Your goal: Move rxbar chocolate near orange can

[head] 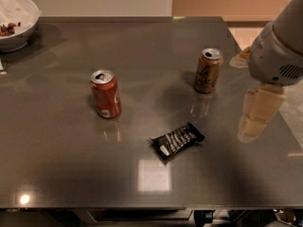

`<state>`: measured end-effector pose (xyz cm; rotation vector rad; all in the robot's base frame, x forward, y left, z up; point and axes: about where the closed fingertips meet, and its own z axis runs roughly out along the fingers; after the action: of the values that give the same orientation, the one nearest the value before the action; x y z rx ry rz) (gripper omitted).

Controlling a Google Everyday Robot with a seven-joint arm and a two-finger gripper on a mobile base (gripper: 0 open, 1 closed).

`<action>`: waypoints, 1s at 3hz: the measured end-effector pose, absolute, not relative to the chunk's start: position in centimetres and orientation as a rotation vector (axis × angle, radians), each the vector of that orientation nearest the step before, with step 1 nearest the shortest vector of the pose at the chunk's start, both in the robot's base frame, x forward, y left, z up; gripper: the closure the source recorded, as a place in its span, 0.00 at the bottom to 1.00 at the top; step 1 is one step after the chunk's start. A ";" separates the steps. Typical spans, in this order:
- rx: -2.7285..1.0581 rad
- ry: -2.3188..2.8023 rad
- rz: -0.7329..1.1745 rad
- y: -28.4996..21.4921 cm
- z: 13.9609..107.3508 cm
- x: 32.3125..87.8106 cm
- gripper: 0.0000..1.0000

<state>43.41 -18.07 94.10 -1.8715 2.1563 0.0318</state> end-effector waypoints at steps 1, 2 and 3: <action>-2.050 2.051 0.148 -14.2 90.2 42.9 0.00; -2.157 1.980 0.202 -12.2 87.9 42.6 0.00; -2.237 1.922 0.223 -11.0 86.0 42.3 0.00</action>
Offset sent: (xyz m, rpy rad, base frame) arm -0.0136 0.0806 -0.0900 0.0075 0.1628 0.3476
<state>42.32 -11.00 86.02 -2.2369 1.9218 0.2227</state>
